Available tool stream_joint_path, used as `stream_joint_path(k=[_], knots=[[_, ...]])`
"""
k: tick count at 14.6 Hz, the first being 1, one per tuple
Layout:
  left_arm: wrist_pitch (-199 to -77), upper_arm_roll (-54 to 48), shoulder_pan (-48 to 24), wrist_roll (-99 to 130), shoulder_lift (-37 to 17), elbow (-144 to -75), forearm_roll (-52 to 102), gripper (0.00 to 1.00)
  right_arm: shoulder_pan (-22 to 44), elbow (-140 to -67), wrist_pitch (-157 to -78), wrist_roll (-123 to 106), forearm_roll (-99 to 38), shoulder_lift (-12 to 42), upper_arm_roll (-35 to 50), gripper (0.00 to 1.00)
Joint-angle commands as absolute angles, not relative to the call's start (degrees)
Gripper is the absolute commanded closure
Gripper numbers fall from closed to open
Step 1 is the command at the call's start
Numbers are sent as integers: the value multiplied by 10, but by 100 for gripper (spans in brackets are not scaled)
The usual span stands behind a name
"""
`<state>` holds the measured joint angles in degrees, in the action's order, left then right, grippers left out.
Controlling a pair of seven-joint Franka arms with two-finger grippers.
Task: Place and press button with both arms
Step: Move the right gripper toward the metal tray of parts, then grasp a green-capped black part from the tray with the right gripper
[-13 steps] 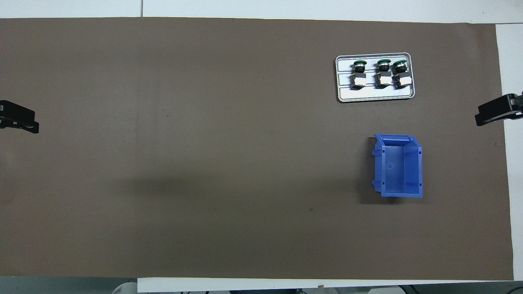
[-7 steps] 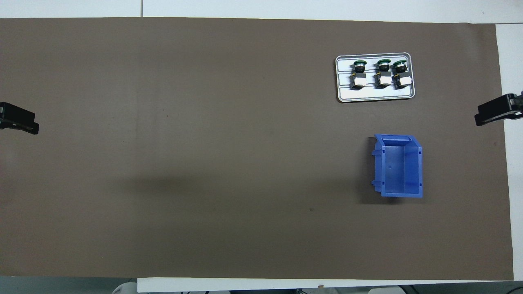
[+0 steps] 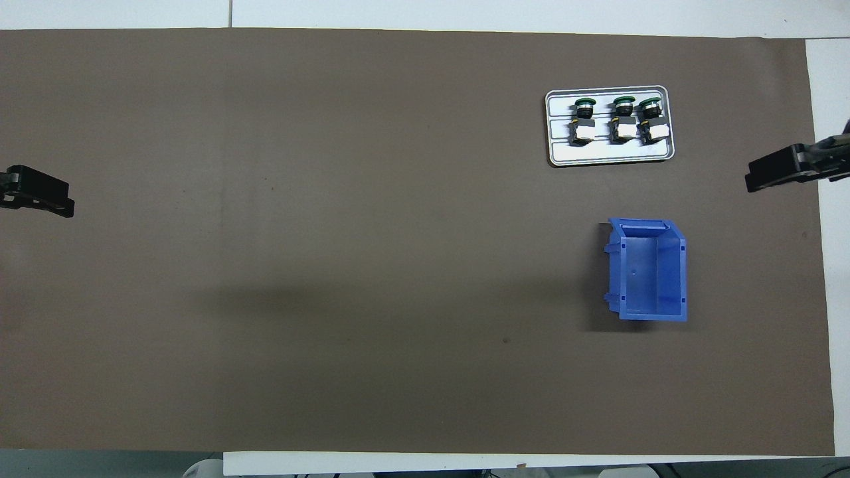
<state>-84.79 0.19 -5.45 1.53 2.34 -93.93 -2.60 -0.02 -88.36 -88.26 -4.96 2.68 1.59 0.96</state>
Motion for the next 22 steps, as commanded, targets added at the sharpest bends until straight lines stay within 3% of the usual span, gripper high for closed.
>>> stream_joint_path(k=[1,6,9,11,22], knots=[[-855,5,-61,25,33,-949,-22,0,18,-857,-955,-2,6,97,20,1],[-858,5,-56,24,33,-949,-22,0,53,-831,-1139,63,8,260,24,1],[-858,5,-55,24,33,-949,-21,0,61,-829,-1228,78,11,326,24,8],[-858,5,-55,25,32,-948,-21,0,57,-830,-1248,86,9,344,24,13],[-858,5,-63,23,32,-948,-22,0,55,-877,-1291,87,12,359,23,15]])
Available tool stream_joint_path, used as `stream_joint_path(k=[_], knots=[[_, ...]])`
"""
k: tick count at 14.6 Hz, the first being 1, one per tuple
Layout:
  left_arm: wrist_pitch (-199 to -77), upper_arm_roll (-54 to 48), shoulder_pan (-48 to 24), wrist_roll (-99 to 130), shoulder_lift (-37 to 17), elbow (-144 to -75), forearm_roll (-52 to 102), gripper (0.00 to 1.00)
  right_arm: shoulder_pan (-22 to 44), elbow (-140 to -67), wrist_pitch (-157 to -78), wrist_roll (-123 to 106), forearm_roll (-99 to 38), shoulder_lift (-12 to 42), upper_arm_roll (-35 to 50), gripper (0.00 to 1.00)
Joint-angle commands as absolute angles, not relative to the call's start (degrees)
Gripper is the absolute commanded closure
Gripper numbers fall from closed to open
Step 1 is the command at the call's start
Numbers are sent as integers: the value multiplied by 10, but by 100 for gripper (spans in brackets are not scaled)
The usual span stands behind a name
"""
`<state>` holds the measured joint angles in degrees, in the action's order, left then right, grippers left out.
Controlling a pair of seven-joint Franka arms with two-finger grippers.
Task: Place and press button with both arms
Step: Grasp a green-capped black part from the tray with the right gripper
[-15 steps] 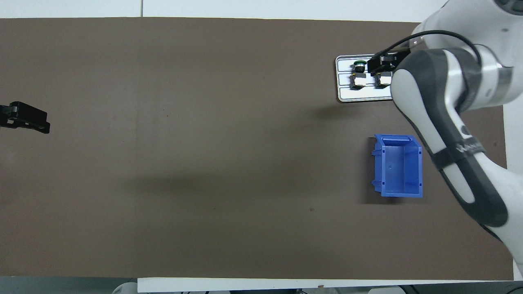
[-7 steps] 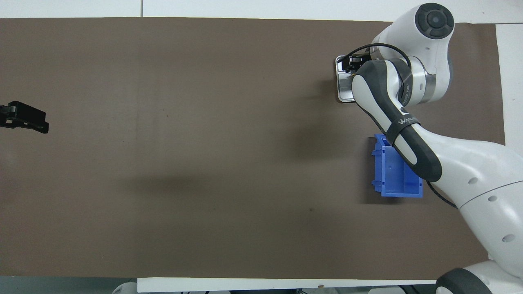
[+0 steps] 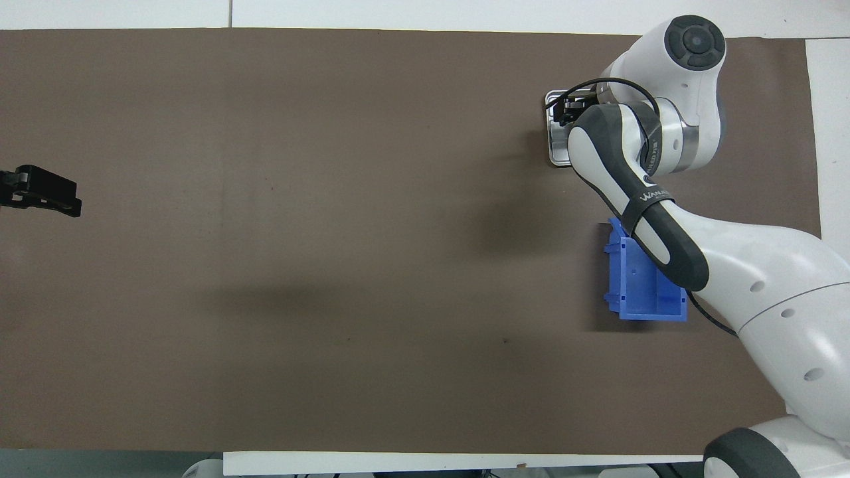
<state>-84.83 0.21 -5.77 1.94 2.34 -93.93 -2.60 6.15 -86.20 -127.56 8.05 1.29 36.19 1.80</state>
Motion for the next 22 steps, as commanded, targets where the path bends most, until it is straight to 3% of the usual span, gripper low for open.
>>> stream_joint_path(k=[1,4,6,9,10,15,18,22], knots=[[-858,5,-63,23,32,-948,-21,0,54,-881,-1289,86,12,359,23,16],[-859,5,-62,24,32,-949,-22,0,54,-886,-1288,86,13,358,23,18],[-859,5,-62,24,33,-949,-22,0,54,-893,-1287,86,14,355,22,27],[-859,5,-62,24,33,-949,-21,0,51,-884,-1269,85,27,352,22,85],[-859,5,-61,24,33,-949,-21,0,53,-876,-1262,85,28,352,22,100],[-859,5,-62,24,33,-949,-21,0,61,-787,-1118,88,18,339,24,100],[-858,5,-63,24,33,-949,-22,0,71,-783,-1078,143,-3,308,41,100],[-857,5,-63,24,32,-947,-22,0,161,-787,-1025,379,-2,287,43,100]])
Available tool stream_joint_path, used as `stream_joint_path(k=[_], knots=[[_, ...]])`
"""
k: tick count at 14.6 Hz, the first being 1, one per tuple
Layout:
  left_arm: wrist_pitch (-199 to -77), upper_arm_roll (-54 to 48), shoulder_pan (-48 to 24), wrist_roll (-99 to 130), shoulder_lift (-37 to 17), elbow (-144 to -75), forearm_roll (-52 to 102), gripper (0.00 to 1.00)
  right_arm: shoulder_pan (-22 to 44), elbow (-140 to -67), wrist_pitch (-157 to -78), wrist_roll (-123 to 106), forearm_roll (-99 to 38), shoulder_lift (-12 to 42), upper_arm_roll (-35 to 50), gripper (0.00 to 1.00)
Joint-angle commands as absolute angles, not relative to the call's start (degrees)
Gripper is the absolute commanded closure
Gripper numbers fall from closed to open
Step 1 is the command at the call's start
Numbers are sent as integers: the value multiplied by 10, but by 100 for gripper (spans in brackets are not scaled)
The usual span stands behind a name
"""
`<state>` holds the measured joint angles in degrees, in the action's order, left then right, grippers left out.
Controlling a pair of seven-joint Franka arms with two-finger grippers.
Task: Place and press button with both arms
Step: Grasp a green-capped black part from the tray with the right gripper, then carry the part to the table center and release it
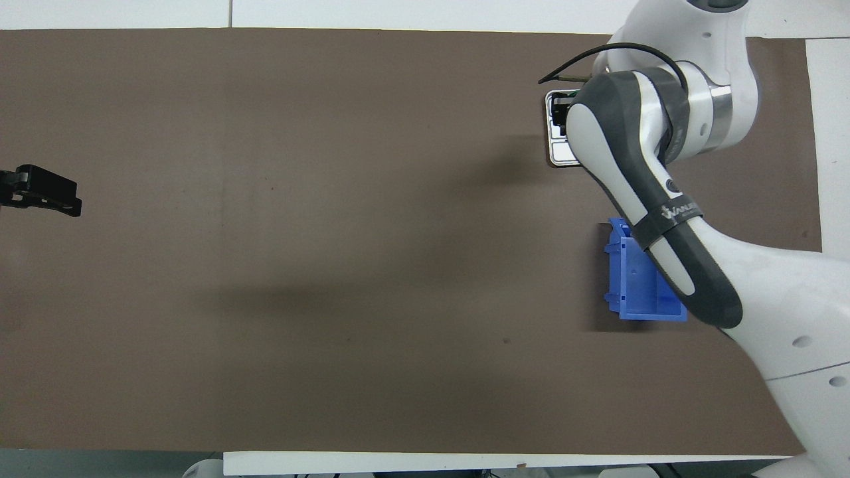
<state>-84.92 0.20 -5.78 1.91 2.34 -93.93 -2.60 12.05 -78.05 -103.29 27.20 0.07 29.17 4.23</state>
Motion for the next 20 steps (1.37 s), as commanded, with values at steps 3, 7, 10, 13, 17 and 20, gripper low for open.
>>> stream_joint_path(k=[3,7,10,13,17,20], knots=[[-858,6,-62,25,32,-948,-22,0,234,-795,-1032,576,-4,282,44,100],[-858,6,-62,26,33,-950,-22,0,299,-801,-1062,794,-10,301,44,100],[-858,5,-63,27,32,-948,-22,0,319,-809,-1112,936,-12,329,44,99],[-859,5,-61,26,32,-948,-22,0,324,-845,-1183,1134,-12,329,44,93],[-858,6,-59,27,33,-951,-22,0,328,-895,-1235,1228,-14,323,47,89],[-857,6,-59,31,33,-951,-22,0,331,-896,-1240,1288,-37,337,50,86]])
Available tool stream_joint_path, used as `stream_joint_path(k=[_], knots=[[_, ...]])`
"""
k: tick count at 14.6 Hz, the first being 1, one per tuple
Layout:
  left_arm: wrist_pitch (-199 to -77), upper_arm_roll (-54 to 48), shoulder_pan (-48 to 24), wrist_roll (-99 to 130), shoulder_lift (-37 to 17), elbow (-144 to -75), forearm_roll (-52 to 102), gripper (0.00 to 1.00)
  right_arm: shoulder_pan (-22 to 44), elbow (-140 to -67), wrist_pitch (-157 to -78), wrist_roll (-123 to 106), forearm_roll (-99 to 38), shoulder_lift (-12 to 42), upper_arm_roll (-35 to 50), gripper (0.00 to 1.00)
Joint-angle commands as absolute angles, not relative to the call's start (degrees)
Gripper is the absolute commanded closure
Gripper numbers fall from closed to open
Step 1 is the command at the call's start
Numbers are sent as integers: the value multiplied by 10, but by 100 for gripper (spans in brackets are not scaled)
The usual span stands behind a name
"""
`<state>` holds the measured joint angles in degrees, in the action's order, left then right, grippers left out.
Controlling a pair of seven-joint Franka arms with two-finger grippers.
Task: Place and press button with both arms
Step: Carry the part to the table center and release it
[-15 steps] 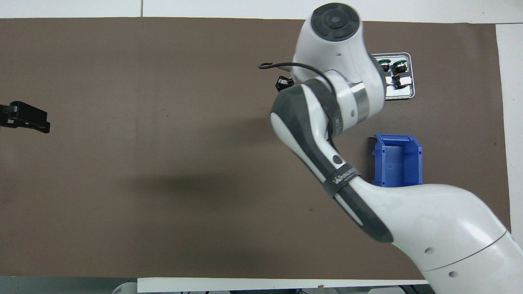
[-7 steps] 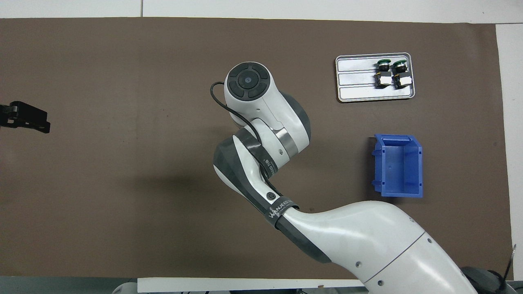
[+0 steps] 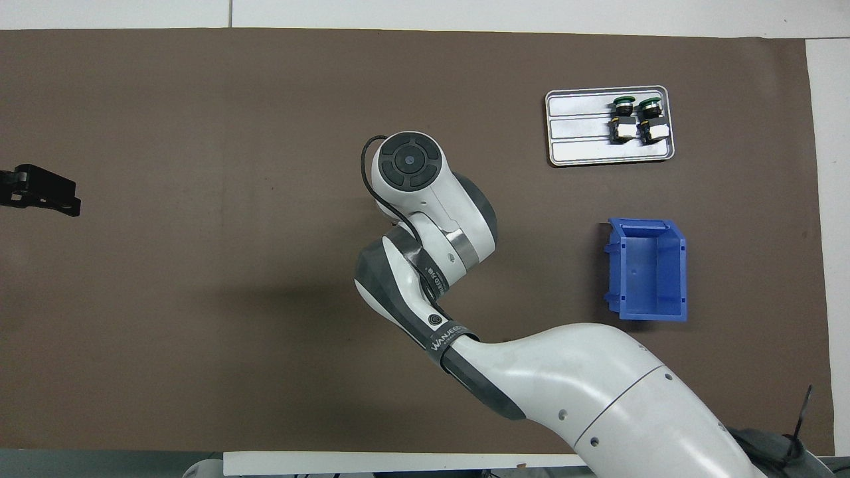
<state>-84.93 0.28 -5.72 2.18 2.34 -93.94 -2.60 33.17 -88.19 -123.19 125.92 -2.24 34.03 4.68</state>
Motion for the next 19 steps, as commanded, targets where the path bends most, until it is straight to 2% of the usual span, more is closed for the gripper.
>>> stream_joint_path(k=[1,2,5,7,9,13,19], knots=[[-858,6,-59,41,33,-951,-22,0,331,-896,-1233,1288,-45,337,51,85],[-858,6,-59,45,33,-951,-22,0,333,-903,-1237,1286,-46,337,51,71],[-859,6,-55,43,33,-952,-21,0,337,-911,-1239,1268,-45,332,51,18],[-856,7,-55,45,33,-953,-21,0,336,-904,-1228,1252,-41,324,52,2],[-855,7,-58,50,33,-953,-21,0,322,-889,-1181,1224,-40,284,48,2],[-853,5,-64,109,34,-954,-21,0,227,-883,-1090,1090,-40,176,47,2],[-857,5,-150,281,39,-973,-17,0,85,-883,-958,717,-34,81,46,2]])
